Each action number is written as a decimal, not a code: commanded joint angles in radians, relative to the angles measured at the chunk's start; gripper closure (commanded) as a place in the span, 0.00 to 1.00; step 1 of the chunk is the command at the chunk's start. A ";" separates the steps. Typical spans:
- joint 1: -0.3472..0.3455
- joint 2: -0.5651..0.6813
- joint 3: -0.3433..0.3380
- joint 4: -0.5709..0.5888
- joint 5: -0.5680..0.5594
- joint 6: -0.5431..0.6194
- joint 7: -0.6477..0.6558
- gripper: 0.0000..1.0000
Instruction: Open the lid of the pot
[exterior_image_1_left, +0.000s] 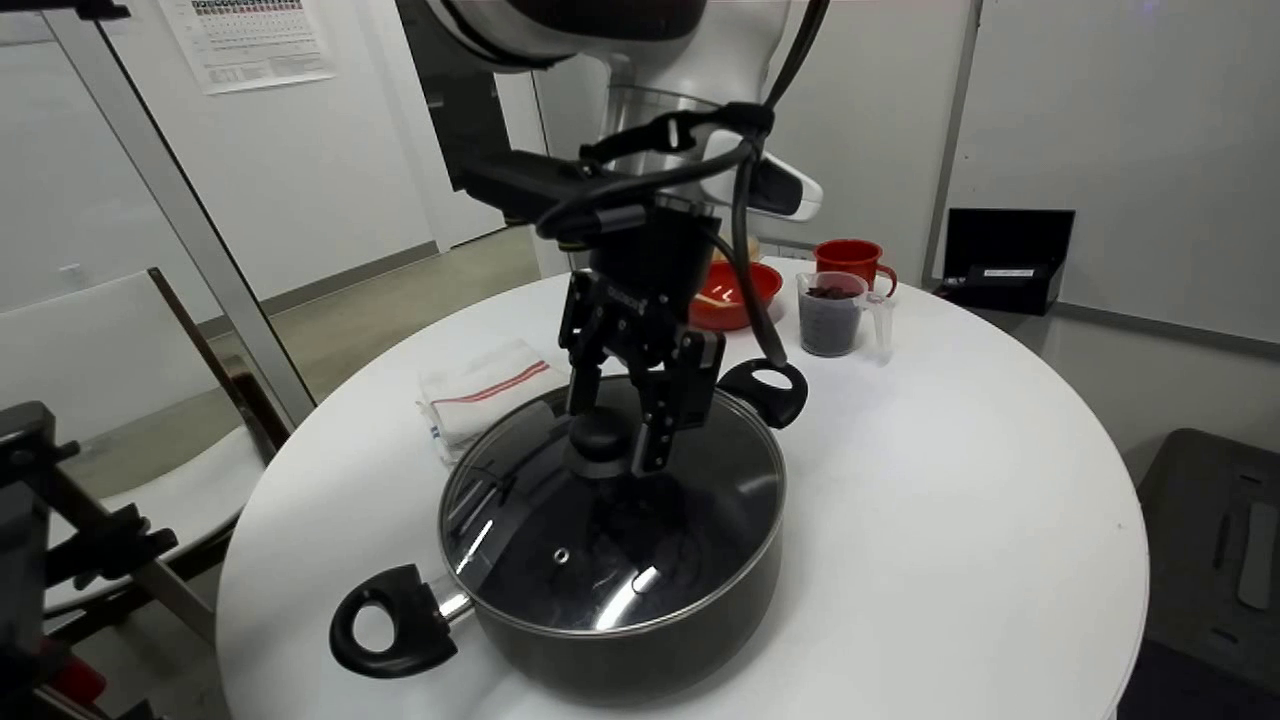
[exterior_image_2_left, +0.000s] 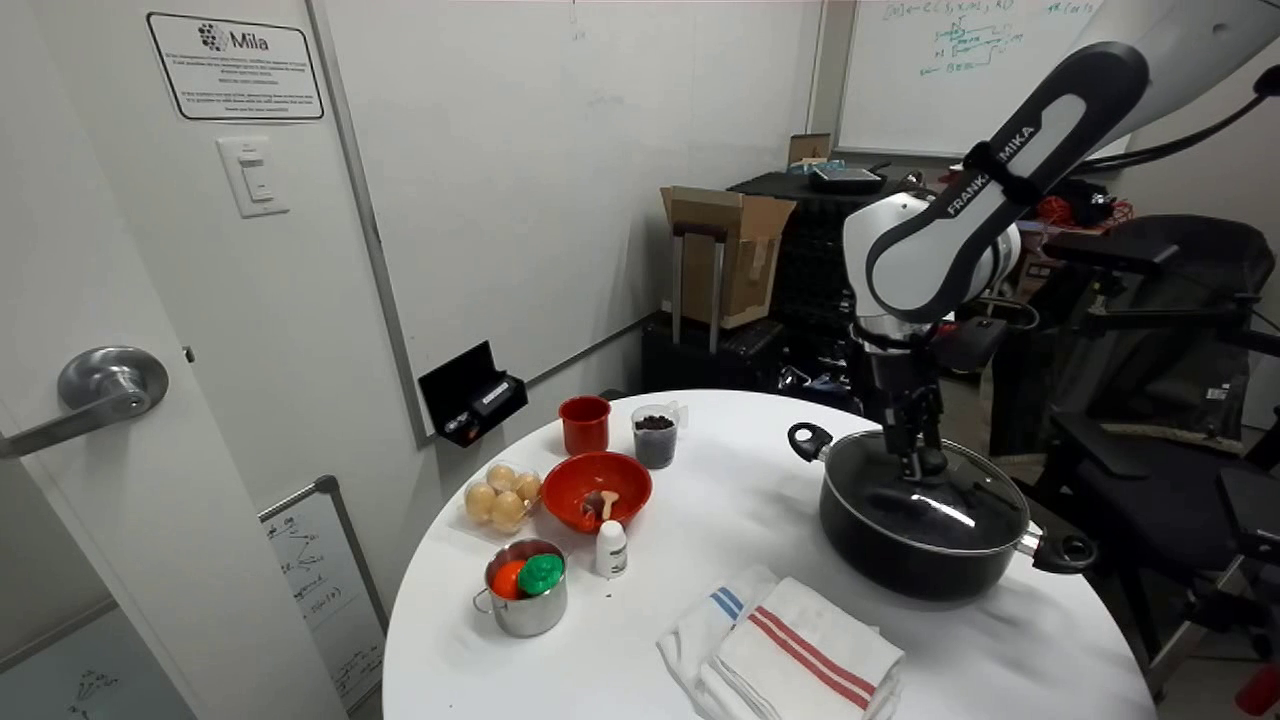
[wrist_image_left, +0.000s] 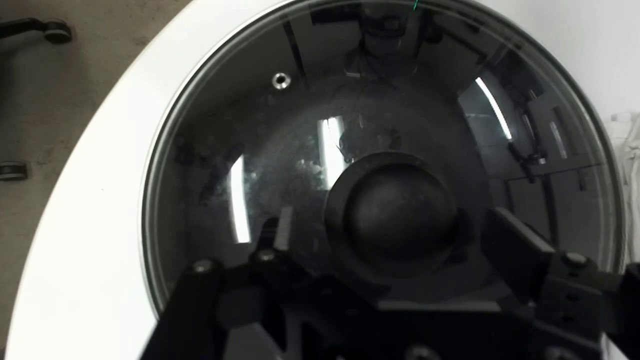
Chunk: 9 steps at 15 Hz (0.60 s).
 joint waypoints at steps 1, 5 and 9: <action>-0.005 0.020 0.006 0.031 0.014 -0.015 0.013 0.40; -0.008 0.011 0.006 0.034 0.017 -0.018 0.014 0.67; -0.010 -0.001 0.006 0.026 0.021 -0.011 0.022 0.76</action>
